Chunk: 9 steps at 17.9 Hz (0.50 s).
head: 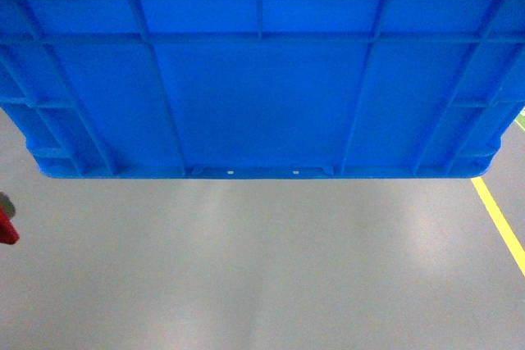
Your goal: Place box next to blue box on left shelf
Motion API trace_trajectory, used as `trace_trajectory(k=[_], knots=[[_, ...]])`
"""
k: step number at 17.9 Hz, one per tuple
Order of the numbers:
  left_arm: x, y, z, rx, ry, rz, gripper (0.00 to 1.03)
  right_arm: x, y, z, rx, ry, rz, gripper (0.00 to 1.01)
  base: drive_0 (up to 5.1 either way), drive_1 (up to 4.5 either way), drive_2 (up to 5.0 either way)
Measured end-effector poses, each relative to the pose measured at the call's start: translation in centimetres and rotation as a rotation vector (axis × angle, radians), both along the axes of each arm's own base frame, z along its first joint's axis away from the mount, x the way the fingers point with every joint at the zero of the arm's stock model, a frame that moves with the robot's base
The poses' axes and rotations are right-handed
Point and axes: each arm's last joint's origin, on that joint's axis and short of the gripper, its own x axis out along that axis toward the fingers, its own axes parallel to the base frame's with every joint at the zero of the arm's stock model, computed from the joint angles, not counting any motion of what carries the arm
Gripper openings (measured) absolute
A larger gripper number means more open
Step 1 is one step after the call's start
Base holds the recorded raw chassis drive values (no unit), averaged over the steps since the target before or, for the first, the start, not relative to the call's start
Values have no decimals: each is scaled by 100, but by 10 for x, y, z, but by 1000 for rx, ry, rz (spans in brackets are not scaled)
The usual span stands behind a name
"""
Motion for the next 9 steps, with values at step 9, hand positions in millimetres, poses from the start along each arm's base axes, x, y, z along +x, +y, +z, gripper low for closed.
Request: trace_trajectory(k=[9], knots=[[0,-1,0,0,4,-4,7,-1,0,1,-3,-1,-3,8,-160,-160,-160]])
